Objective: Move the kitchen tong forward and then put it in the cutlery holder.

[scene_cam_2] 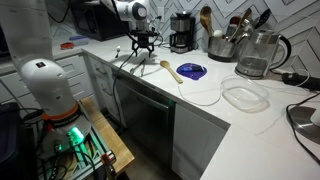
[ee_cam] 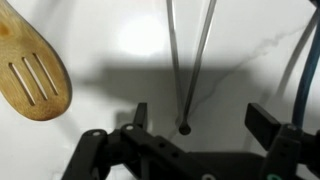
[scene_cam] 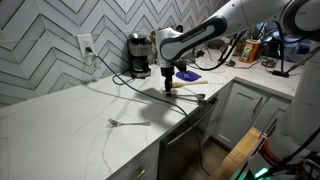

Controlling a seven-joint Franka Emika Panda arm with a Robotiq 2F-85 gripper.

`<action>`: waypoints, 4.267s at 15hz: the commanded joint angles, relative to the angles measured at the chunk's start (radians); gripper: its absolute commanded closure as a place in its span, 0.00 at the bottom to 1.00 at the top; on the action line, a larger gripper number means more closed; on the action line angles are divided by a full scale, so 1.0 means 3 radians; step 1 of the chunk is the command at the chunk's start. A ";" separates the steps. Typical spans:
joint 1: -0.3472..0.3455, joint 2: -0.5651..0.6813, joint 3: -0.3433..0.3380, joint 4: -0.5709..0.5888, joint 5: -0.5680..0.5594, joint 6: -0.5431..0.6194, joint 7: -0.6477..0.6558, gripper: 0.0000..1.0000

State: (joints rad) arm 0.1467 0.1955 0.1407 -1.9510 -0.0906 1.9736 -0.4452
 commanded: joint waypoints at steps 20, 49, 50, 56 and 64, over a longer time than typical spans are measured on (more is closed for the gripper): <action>0.0278 0.0852 0.0060 0.1046 -0.0628 -0.1073 0.0581 1.00; -0.0219 -0.1175 -0.0446 0.0593 0.0009 0.1701 -0.0212 0.89; -0.0215 -0.1175 -0.0438 0.0596 0.0008 0.1700 -0.0210 0.89; -0.0431 -0.0677 -0.0484 0.0960 -0.0308 0.2137 0.0498 0.97; -0.0579 0.0313 -0.0938 0.1939 -0.0722 0.2716 0.1875 0.97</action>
State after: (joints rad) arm -0.0311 0.1808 -0.0892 -1.5116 -0.2539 2.7541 -0.0340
